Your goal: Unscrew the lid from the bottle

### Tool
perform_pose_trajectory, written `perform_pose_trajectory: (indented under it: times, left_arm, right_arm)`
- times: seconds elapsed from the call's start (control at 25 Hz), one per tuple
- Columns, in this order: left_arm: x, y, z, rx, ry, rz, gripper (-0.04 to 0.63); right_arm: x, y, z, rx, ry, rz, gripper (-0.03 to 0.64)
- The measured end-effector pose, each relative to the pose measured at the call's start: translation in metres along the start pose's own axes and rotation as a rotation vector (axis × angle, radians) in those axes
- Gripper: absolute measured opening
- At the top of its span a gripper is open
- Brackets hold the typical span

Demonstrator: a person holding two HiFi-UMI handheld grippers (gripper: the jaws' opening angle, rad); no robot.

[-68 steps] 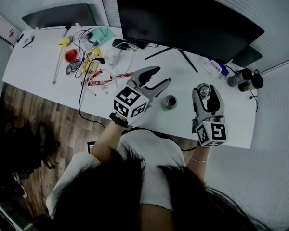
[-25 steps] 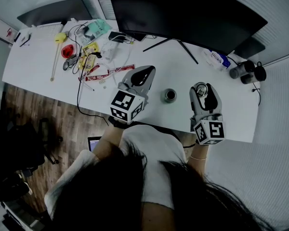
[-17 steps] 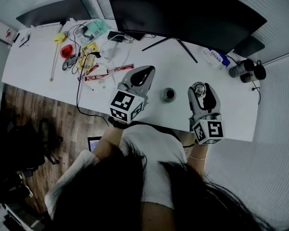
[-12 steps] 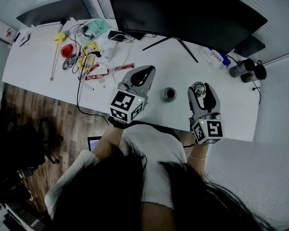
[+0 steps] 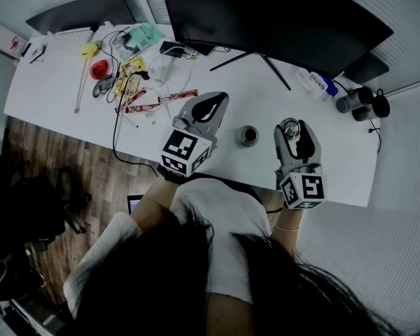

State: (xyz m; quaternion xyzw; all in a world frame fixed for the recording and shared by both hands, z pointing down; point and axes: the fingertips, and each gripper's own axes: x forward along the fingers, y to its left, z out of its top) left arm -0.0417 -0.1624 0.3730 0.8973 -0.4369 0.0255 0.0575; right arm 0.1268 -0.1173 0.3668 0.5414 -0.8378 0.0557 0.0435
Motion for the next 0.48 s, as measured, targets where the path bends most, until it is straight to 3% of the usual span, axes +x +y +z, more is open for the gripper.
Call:
perform_pose_trajectory:
  times: [0.48]
  left_arm:
    - [0.01, -0.005, 0.009, 0.073, 0.013, -0.068, 0.058]
  right_arm:
    - [-0.009, -0.003, 0.005, 0.002, -0.037, -0.035, 0.259]
